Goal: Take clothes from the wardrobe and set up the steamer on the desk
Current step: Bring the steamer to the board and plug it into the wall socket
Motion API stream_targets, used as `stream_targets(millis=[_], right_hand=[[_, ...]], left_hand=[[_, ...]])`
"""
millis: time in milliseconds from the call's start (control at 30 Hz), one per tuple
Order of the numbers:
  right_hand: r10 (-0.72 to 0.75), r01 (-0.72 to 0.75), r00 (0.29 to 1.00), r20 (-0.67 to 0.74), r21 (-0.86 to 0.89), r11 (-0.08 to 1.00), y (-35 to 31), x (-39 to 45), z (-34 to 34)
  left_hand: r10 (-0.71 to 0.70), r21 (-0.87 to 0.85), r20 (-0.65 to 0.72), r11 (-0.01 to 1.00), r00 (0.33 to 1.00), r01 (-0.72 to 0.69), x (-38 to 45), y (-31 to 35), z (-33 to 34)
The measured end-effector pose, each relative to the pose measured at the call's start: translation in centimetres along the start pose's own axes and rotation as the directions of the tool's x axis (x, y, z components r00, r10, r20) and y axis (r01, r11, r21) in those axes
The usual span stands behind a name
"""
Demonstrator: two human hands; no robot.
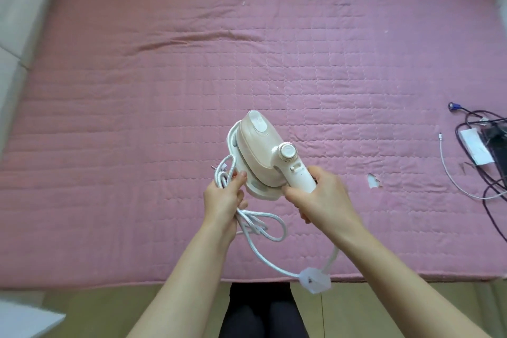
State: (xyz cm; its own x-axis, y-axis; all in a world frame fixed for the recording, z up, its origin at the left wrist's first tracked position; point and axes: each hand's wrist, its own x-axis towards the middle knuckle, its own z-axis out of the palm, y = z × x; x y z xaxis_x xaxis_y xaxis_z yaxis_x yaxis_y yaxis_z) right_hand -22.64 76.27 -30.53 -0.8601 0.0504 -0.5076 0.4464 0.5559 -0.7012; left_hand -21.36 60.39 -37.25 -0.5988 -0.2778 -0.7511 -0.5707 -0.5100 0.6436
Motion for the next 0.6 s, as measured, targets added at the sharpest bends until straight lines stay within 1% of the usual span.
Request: stream_targets(millis=[133,300,400,600], right_hand=[[-0.06,0.06,0.997,0.047,-0.004,0.998,-2.9,-3.8,0.7],[-0.148,0.158,0.983,0.106,-0.098,0.983,-4.9,-7.8,1.4],[-0.197,0.219,0.969,0.151,-0.149,0.964,-5.4,-10.0,2.1],[-0.275,0.331,0.913,0.301,-0.155,0.931,-5.9,-12.9,2.8]], left_hand=[[0.036,-0.064,-0.045,0.997,0.998,-0.039,-3.5,1.9,-3.0],[0.084,-0.125,-0.113,0.987,0.99,-0.098,-7.5,3.2,-6.8],[0.109,-0.147,-0.18,0.98,0.978,-0.136,-9.7,3.0,-9.0],[0.106,-0.185,-0.324,0.967,0.94,-0.173,-13.7,0.8,-11.9]])
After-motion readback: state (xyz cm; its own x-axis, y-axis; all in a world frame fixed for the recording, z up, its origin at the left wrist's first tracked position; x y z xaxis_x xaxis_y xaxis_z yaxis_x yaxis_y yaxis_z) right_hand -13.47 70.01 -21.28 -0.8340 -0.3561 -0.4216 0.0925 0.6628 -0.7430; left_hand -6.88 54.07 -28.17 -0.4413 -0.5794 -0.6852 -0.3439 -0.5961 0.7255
